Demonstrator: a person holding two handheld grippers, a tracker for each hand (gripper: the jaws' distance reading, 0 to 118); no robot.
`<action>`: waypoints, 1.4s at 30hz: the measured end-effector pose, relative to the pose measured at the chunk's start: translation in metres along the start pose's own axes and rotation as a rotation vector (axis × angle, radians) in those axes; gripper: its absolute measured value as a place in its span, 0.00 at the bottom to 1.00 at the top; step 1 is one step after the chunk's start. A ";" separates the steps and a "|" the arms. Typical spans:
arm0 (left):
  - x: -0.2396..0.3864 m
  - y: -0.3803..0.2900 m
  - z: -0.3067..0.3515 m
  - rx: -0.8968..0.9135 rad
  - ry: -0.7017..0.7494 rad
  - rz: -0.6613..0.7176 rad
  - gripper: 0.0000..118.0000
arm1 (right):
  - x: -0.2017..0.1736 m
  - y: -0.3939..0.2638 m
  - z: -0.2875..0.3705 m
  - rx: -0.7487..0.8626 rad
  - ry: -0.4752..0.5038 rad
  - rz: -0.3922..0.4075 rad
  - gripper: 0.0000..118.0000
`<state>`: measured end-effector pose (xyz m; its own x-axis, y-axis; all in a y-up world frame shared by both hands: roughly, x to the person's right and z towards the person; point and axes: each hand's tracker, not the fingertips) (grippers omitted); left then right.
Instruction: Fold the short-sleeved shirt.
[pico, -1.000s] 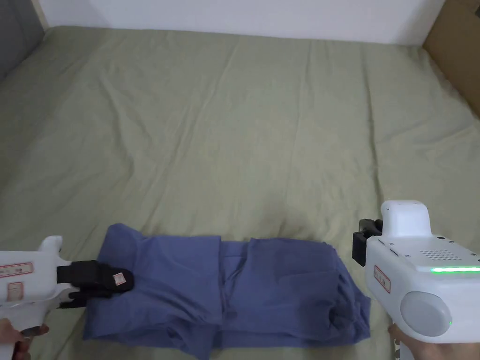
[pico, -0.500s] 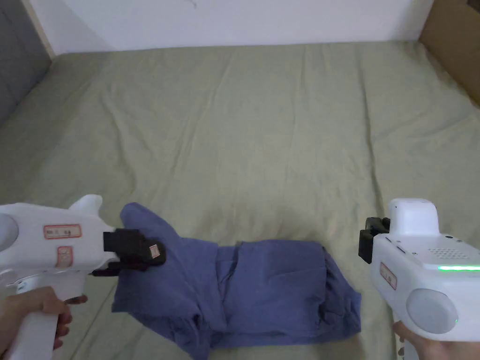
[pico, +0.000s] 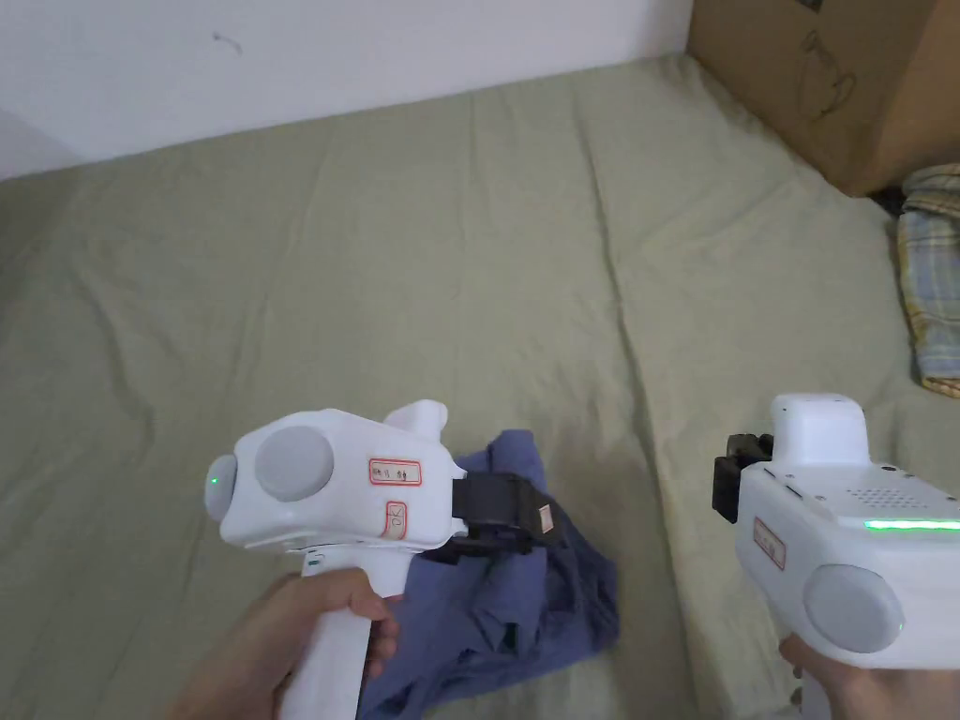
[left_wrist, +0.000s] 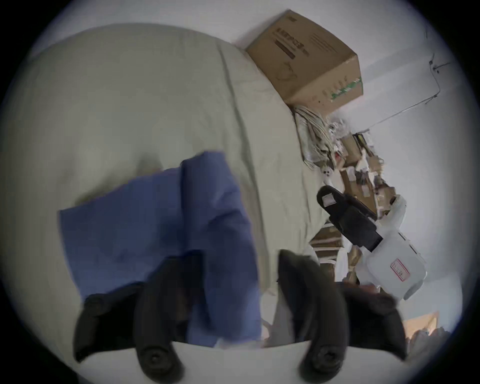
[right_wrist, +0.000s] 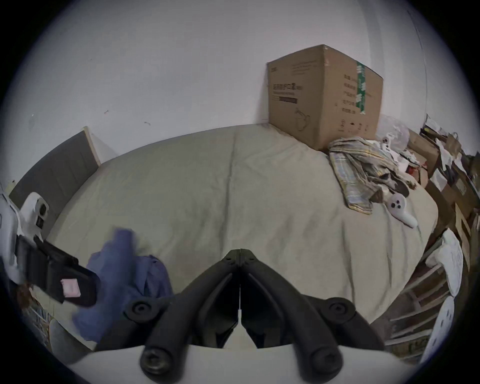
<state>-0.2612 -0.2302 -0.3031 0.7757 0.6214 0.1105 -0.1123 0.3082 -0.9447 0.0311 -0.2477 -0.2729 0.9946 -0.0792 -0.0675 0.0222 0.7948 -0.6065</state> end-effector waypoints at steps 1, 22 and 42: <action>0.002 -0.001 -0.005 -0.006 -0.010 0.007 0.82 | 0.005 -0.001 -0.001 -0.005 -0.010 -0.014 0.01; -0.058 -0.037 -0.012 0.021 0.042 0.182 0.03 | -0.005 -0.007 -0.013 -0.016 0.022 -0.016 0.01; 0.020 -0.036 -0.056 -0.102 -0.008 -0.085 0.03 | 0.005 -0.006 -0.001 -0.027 0.005 -0.036 0.01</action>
<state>-0.2069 -0.2695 -0.2844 0.7748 0.6019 0.1934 0.0176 0.2853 -0.9583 0.0360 -0.2535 -0.2704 0.9927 -0.1102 -0.0493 0.0548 0.7752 -0.6294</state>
